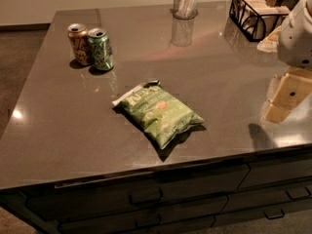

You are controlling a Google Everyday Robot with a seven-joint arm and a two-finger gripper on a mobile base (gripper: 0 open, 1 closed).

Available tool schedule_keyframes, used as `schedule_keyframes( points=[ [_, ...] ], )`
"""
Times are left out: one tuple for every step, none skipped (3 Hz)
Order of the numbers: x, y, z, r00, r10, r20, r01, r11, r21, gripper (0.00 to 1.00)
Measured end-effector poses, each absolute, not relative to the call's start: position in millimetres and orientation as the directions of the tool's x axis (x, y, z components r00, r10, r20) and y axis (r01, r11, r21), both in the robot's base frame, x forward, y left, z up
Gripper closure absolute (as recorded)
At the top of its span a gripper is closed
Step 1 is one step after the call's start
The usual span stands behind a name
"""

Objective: Pick green jalapeno chip bag

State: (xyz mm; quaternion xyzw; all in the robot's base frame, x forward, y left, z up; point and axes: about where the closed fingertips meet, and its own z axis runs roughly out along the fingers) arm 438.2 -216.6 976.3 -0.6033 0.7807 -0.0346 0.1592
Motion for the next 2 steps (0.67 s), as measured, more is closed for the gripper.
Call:
schedule_keyframes(
  points=[
    [439.7, -212.8, 975.1, -0.228, -0.95, -0.212, -0.928, 0.278, -0.249, 0.0],
    [446.0, -198.2, 963.8, -0.244, -0.942, -0.231, -0.927, 0.297, -0.23, 0.0]
  ],
)
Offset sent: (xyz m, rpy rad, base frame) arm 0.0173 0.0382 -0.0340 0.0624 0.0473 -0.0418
